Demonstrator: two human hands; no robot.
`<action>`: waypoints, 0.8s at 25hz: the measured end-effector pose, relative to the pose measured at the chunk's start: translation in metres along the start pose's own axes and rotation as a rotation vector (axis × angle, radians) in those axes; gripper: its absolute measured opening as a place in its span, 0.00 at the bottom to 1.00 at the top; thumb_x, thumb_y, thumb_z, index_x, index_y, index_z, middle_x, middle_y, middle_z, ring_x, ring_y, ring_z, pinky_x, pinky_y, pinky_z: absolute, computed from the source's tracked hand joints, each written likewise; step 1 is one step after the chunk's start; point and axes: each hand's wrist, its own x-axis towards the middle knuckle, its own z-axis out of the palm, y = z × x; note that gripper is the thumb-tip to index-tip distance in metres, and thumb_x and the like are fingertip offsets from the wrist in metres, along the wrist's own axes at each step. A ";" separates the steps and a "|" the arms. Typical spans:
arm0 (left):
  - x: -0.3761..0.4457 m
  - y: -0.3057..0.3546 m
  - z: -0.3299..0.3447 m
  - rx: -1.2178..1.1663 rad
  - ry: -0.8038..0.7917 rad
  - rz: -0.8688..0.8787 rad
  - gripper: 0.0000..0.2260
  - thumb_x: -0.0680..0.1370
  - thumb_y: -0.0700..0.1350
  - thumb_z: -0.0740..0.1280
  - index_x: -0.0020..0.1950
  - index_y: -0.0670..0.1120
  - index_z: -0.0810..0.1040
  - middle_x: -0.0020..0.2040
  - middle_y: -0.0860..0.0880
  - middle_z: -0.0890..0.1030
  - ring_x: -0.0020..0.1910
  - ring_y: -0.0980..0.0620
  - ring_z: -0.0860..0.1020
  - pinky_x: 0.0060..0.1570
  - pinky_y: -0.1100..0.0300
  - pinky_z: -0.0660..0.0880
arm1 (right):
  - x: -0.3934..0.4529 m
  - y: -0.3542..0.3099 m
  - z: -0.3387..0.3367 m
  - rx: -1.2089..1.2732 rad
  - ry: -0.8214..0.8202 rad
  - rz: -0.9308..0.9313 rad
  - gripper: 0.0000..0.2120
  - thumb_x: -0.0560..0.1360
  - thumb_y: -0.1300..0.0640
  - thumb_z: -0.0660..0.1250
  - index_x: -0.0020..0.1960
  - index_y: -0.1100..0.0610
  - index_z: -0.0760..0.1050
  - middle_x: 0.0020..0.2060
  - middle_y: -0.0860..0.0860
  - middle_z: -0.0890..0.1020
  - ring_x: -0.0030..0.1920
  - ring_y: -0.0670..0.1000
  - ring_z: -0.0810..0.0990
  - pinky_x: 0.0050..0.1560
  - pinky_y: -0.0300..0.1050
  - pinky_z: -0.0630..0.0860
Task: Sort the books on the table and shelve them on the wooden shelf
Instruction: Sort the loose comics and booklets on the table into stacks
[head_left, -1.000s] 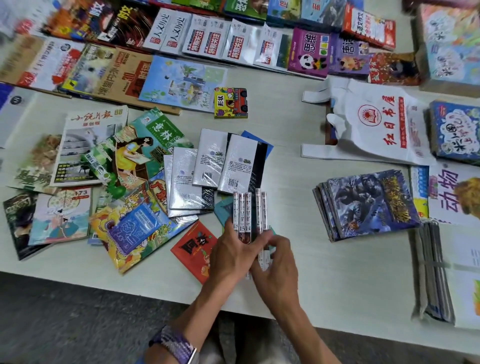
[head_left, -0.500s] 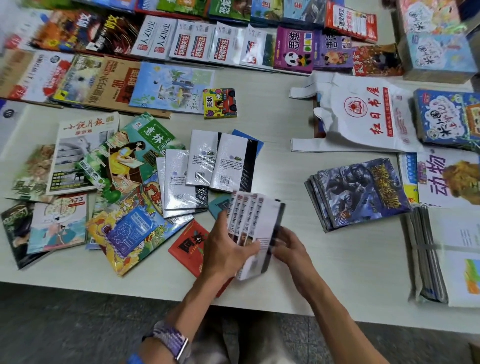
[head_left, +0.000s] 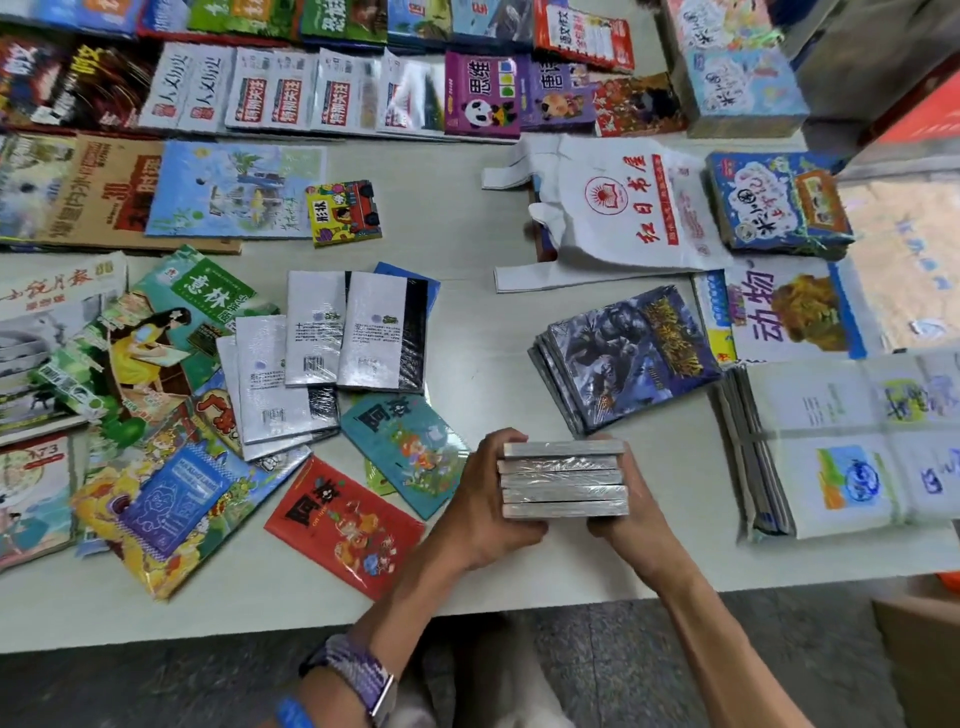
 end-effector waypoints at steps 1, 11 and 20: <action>0.000 -0.001 0.006 0.024 -0.018 -0.005 0.38 0.62 0.38 0.79 0.68 0.44 0.66 0.55 0.49 0.76 0.53 0.52 0.77 0.53 0.59 0.75 | -0.004 0.004 -0.003 0.001 -0.017 -0.017 0.30 0.61 0.59 0.65 0.63 0.49 0.70 0.52 0.37 0.82 0.52 0.37 0.80 0.52 0.29 0.74; 0.018 0.011 0.012 -0.035 -0.052 -0.317 0.35 0.59 0.69 0.77 0.60 0.64 0.68 0.53 0.58 0.83 0.48 0.62 0.83 0.49 0.59 0.82 | -0.009 0.014 -0.013 0.493 0.031 0.252 0.33 0.64 0.55 0.79 0.66 0.61 0.73 0.56 0.59 0.85 0.56 0.61 0.85 0.51 0.52 0.83; 0.014 0.007 0.056 -0.293 -0.053 -0.551 0.04 0.80 0.45 0.67 0.52 0.48 0.80 0.44 0.49 0.83 0.40 0.51 0.80 0.40 0.61 0.74 | -0.045 0.009 -0.022 -0.668 0.665 0.038 0.31 0.57 0.49 0.78 0.56 0.49 0.69 0.48 0.49 0.77 0.46 0.55 0.75 0.44 0.52 0.73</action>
